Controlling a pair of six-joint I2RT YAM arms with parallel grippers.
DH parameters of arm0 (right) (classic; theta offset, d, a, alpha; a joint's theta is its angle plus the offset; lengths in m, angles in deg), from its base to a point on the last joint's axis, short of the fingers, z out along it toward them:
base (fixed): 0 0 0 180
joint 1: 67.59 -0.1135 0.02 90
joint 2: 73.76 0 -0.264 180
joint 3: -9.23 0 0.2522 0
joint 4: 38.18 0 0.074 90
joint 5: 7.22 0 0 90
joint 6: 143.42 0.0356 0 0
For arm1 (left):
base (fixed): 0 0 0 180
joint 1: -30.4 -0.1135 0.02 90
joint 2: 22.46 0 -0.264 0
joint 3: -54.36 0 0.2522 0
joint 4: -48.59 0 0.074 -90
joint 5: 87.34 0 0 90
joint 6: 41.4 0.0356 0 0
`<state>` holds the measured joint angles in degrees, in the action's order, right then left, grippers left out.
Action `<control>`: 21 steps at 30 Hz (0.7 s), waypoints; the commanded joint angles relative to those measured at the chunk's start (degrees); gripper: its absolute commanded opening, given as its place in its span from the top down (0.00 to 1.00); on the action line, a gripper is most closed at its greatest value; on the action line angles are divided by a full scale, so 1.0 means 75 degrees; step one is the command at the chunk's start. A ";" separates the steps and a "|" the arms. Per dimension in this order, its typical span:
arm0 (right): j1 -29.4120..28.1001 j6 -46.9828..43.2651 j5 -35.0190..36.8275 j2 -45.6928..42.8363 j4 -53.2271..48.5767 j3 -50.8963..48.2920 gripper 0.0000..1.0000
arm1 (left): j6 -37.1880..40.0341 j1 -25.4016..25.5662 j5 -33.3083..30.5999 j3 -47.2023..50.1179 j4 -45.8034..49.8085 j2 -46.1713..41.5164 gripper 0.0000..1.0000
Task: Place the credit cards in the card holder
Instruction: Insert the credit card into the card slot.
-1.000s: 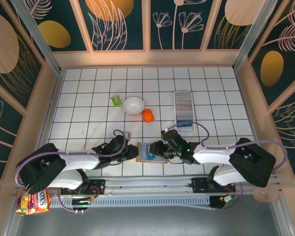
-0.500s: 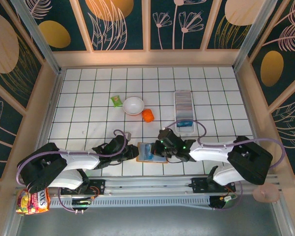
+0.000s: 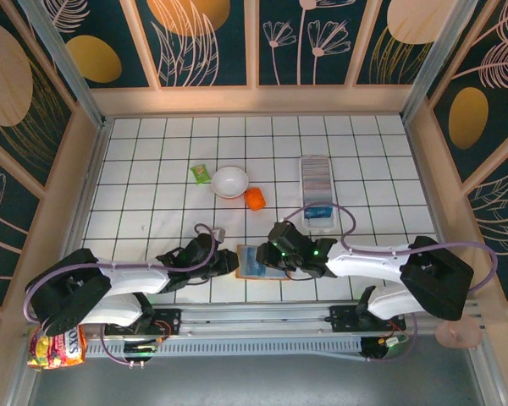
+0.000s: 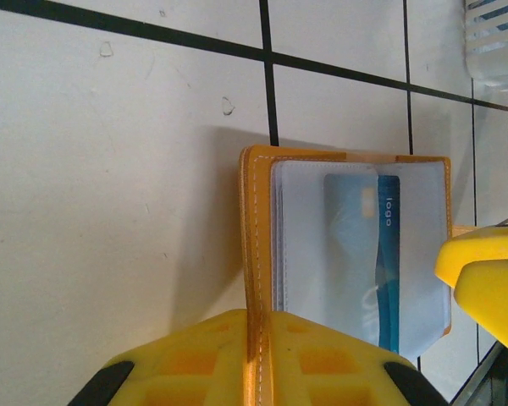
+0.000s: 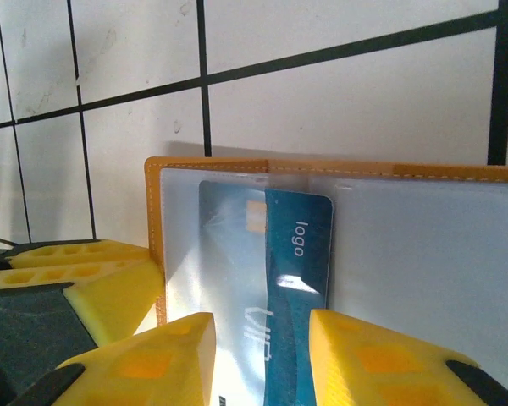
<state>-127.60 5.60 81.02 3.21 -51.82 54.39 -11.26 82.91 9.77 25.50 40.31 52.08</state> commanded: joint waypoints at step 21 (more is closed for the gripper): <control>-0.0564 -0.0238 0.0727 0.1320 -0.0056 0.1295 0.73 | 0.0068 0.0048 0.0144 0.0219 0.0059 -0.0365 0.91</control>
<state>-131.03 4.21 84.15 14.69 -55.41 62.80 -11.02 82.91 9.66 26.44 41.12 50.49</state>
